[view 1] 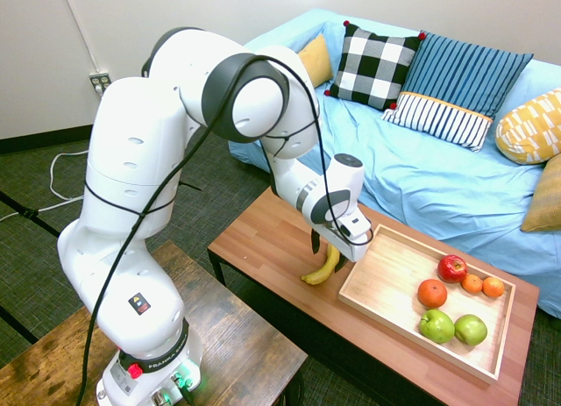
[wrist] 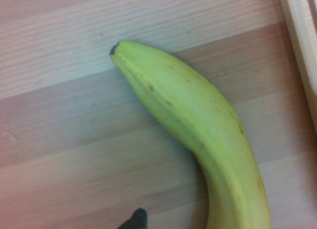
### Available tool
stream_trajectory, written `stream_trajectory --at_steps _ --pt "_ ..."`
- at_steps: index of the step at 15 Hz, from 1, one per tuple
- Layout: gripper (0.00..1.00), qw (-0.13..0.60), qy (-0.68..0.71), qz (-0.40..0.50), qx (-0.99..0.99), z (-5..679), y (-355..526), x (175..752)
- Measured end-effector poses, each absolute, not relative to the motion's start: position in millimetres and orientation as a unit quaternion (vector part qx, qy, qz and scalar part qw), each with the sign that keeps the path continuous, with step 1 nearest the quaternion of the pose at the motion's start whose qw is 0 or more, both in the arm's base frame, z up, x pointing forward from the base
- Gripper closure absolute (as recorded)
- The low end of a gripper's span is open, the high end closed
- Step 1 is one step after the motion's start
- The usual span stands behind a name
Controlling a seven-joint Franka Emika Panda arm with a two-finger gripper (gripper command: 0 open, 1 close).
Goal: Put banana in the tray
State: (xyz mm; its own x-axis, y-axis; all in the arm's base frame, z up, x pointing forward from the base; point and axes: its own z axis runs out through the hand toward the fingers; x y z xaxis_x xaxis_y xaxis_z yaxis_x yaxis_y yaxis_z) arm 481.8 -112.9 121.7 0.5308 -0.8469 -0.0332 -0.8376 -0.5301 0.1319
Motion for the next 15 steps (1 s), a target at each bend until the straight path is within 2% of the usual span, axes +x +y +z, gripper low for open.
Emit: stream_trajectory --at_steps 3,4,15 --pt "0.00 0.053 -0.488 -0.054 0.870 101.5 -121.1 488.1" --pt "1.00 0.051 -0.488 -0.056 0.869 97.2 -121.4 489.5" --pt "1.00 0.040 -0.494 -0.058 0.867 83.2 -119.5 500.3"
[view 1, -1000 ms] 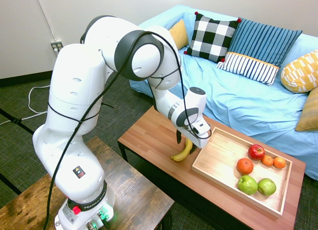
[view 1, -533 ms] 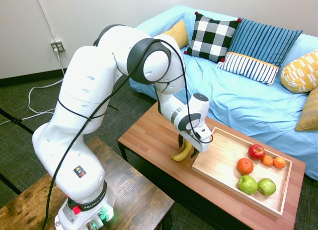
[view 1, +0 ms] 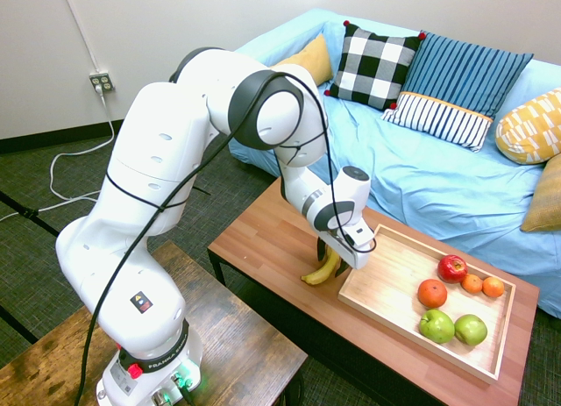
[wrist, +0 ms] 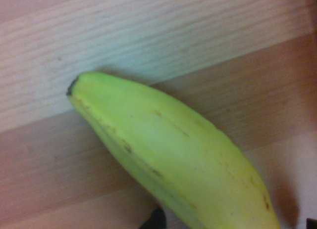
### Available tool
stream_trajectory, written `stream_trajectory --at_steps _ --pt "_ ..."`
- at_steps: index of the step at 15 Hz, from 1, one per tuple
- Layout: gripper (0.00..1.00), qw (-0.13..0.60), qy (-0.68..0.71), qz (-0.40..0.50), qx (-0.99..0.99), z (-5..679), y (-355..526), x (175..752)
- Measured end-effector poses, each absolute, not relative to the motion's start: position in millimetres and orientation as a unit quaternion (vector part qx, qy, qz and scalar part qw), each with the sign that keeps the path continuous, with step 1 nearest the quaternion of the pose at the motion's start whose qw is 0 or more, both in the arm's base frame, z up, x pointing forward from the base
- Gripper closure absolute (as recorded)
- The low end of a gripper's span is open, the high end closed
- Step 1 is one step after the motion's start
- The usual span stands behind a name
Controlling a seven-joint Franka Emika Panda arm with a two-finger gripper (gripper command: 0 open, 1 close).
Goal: Put banana in the tray
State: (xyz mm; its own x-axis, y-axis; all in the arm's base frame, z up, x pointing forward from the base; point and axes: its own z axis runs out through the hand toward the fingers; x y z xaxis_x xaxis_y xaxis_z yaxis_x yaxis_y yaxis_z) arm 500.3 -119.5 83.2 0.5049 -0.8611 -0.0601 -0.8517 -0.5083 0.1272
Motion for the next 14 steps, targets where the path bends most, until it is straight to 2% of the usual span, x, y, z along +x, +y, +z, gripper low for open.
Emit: stream_trajectory --at_steps 8,14 --pt "1.00 0.031 -0.492 -0.056 0.868 94.1 -116.2 508.8" --pt "1.00 0.028 -0.500 -0.014 0.866 215.7 -161.3 528.2"
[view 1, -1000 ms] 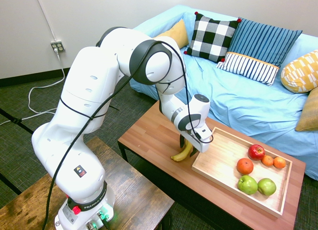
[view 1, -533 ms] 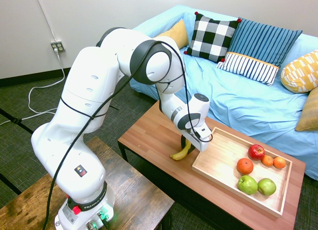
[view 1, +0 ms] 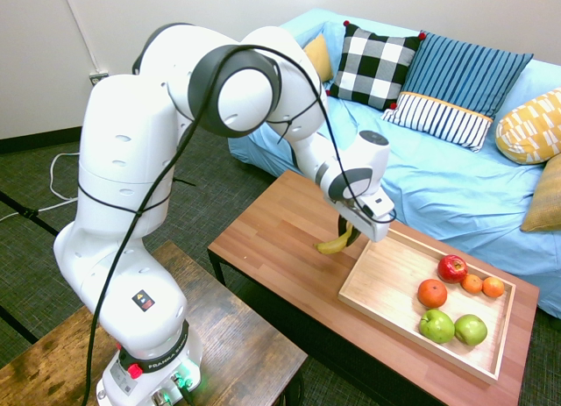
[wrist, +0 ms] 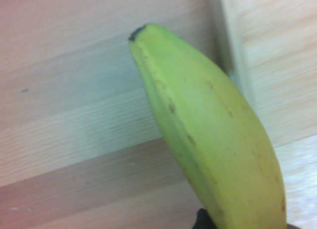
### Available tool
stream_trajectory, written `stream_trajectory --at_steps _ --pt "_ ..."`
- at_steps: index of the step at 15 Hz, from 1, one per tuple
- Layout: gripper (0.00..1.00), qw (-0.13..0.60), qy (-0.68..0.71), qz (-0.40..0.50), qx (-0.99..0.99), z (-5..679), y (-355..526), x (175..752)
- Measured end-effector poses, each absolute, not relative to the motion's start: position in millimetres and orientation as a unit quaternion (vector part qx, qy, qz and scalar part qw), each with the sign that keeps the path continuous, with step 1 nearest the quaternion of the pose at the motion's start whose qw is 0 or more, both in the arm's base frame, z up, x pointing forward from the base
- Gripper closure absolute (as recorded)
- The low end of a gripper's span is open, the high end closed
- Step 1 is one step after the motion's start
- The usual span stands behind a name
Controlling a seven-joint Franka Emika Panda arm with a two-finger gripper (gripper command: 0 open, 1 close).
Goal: Put banana in the tray
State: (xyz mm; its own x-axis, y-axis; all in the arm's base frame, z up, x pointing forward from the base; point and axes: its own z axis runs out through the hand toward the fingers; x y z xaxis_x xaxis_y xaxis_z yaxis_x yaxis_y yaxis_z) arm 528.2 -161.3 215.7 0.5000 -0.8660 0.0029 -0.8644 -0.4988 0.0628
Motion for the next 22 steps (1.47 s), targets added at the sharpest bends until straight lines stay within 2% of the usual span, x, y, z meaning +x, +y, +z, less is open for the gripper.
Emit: stream_trajectory --at_steps 2,7,14,15,22 --pt "1.00 0.040 -0.516 -0.008 0.855 220.3 -196.7 525.3" --pt "1.00 0.075 -0.544 -0.008 0.836 175.4 -270.2 531.5" --pt "1.00 0.103 -0.539 -0.025 0.835 115.0 -287.3 547.4" --pt "0.00 0.103 -0.541 -0.028 0.834 109.5 -287.2 547.3" --pt "0.00 0.096 -0.541 -0.032 0.835 104.0 -287.1 546.3"
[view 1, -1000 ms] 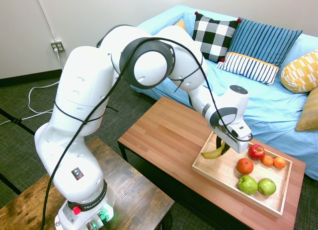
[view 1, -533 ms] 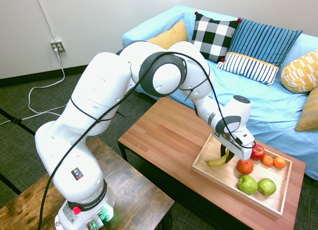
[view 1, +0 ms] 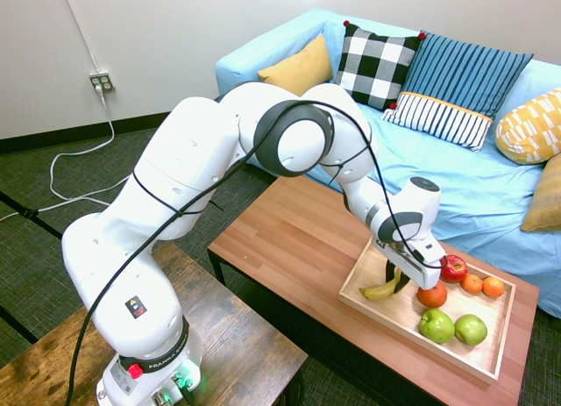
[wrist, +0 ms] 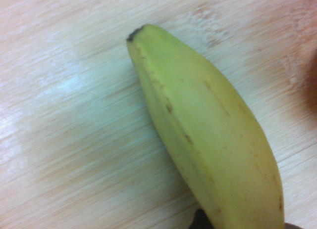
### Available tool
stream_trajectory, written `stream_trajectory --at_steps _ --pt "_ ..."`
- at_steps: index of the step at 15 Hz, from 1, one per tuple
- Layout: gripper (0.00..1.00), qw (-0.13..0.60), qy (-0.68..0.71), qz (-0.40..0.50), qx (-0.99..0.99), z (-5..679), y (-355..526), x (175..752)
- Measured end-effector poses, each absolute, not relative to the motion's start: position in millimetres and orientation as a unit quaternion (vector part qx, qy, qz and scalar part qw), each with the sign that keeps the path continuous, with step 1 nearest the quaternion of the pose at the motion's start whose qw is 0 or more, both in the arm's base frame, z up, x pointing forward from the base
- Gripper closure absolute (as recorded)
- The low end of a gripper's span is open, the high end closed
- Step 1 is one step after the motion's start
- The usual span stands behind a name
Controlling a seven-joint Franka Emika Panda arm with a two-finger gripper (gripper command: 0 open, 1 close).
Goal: Put banana in the tray
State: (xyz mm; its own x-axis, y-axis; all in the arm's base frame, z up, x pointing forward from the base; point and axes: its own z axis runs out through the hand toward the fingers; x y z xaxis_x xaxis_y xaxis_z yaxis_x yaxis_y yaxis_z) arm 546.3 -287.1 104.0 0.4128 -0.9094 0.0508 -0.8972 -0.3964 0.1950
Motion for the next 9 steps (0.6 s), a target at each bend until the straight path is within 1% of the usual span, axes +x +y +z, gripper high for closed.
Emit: stream_trajectory --at_steps 4,9 --pt "0.00 0.090 -0.538 -0.025 0.838 118.4 -291.9 548.9" --pt "0.00 0.080 -0.533 -0.004 0.842 190.1 -290.8 553.1"
